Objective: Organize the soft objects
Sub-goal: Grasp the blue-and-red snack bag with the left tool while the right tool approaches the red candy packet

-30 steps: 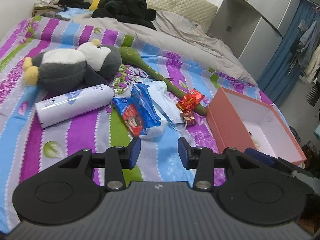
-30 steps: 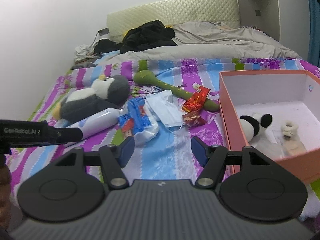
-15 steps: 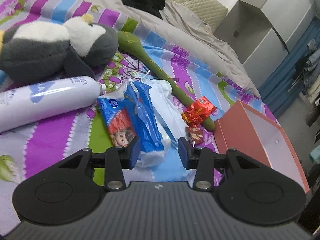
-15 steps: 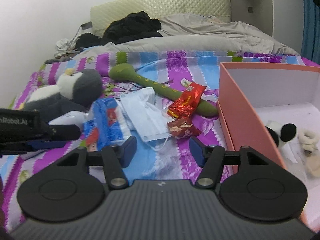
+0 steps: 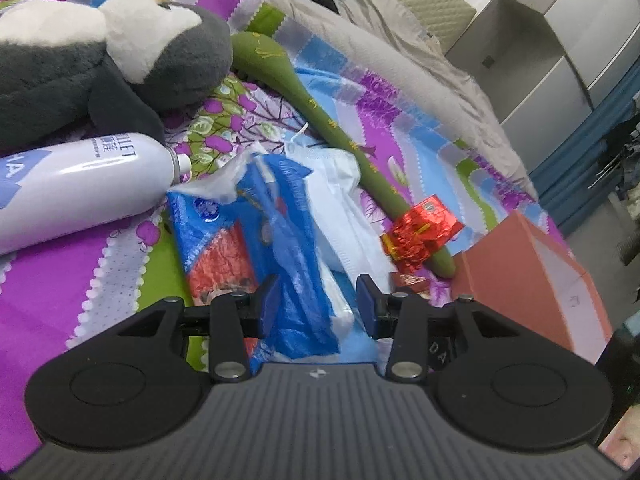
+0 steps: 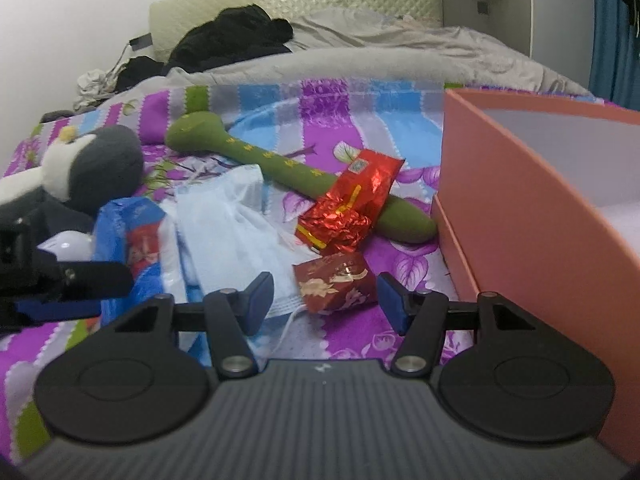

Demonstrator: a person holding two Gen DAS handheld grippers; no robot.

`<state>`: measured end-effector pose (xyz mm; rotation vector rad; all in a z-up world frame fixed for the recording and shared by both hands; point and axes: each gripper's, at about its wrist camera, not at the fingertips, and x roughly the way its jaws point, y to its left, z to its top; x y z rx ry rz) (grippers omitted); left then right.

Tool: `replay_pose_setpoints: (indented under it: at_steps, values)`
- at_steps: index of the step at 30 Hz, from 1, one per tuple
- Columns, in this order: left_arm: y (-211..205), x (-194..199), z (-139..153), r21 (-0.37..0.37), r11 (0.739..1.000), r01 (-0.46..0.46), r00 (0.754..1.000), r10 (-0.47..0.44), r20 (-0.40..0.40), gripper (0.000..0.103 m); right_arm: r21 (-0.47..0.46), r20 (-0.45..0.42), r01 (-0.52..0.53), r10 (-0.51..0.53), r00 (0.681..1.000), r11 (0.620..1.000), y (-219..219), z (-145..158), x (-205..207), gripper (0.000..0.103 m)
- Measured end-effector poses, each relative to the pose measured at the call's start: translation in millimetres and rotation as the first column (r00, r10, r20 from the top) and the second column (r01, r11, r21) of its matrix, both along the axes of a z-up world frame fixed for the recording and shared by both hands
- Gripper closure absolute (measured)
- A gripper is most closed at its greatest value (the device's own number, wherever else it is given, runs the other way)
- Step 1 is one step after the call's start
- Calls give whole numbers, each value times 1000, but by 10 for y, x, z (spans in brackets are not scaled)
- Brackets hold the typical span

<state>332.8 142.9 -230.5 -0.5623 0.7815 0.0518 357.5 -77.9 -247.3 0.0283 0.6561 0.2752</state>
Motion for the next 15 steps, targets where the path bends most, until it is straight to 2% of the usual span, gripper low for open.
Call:
replay_pose_setpoints:
  at_steps: [5,7,9,14,15]
  values:
    - [-47,97,-110,25,1000,13,1000,-13,-11,56,3,-50,-2,2,999,1000,27,-164,131,43]
    - [-59,111,-137,42,999,13,1000,-12,-20,59,8,-57,-4,5,998,1000,26,-186,146,50]
    - [-73,112,-147,62,998,11,1000,-10,-24,74,8,-51,-12,12,999,1000,29,-179,144,63]
    - [-68,48,-111,82,997,0,1000,1,-20,93,-7,-48,-10,10,999,1000,15,-160,124,75]
    - [-64,26,-87,82,997,0,1000,2,-16,93,-10,-46,-11,11,999,1000,9,-145,115,76]
